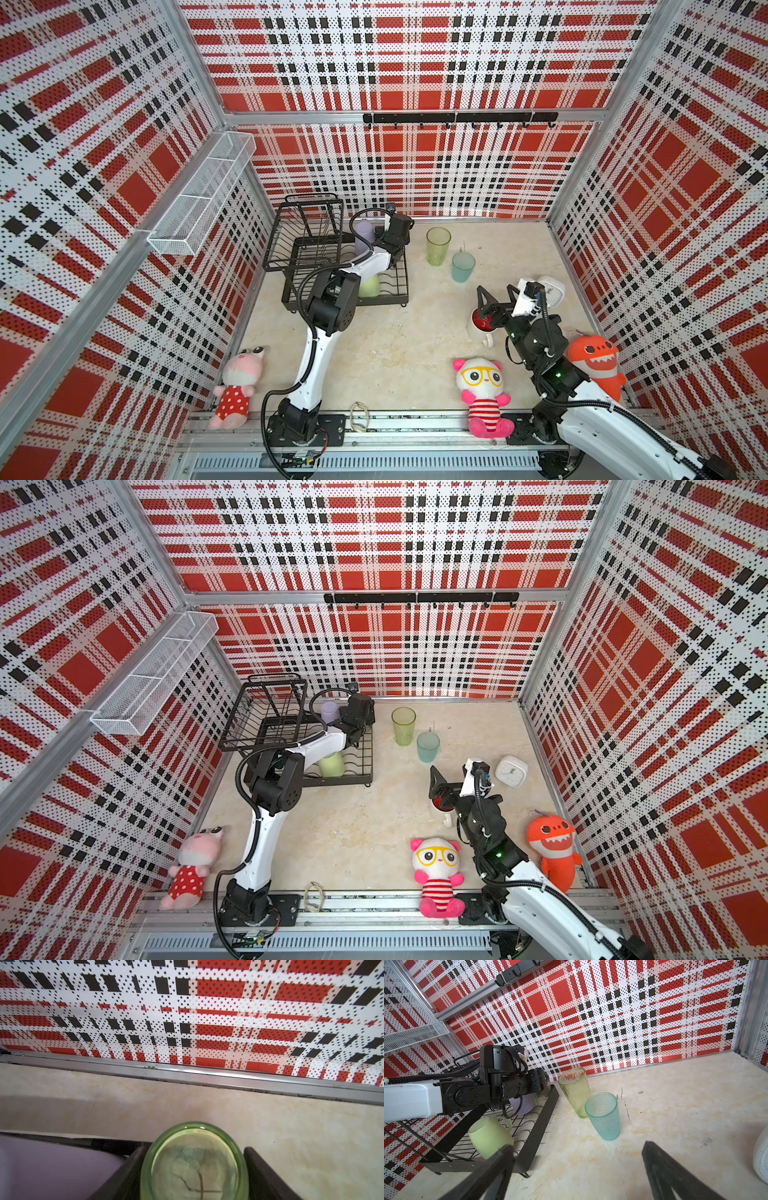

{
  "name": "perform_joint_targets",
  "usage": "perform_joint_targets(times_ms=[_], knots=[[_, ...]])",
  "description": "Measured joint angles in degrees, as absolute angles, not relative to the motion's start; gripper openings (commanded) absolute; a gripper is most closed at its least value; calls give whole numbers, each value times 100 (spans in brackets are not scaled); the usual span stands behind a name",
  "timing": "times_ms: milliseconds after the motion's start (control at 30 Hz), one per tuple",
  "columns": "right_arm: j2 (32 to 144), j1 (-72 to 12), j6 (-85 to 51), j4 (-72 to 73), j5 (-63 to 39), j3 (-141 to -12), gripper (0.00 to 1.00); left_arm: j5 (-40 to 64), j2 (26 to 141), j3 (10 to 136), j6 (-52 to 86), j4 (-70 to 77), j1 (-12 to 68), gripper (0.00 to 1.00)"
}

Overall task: Load cups into a dish rack
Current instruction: Place the cup upside down at the dish rack.

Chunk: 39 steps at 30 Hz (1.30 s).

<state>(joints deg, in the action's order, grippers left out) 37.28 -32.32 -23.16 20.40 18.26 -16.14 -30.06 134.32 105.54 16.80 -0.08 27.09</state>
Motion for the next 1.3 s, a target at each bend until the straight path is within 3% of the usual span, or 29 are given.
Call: perform_joint_targets(times_ms=[433, 967, 1300], knots=[[3726, -3234, -2296, 2034, 1782, -1619, 100, -3420, 13260, 9725, 1533, 908, 2867, 75], [3785, -3232, -2331, 1992, 1651, -1798, 100, -3629, 13144, 9260, 1365, 1291, 2926, 91], [4768, -3232, -2340, 1763, 934, -2311, 100, -3671, 12551, 9238, 1308, 1282, 3006, 93]])
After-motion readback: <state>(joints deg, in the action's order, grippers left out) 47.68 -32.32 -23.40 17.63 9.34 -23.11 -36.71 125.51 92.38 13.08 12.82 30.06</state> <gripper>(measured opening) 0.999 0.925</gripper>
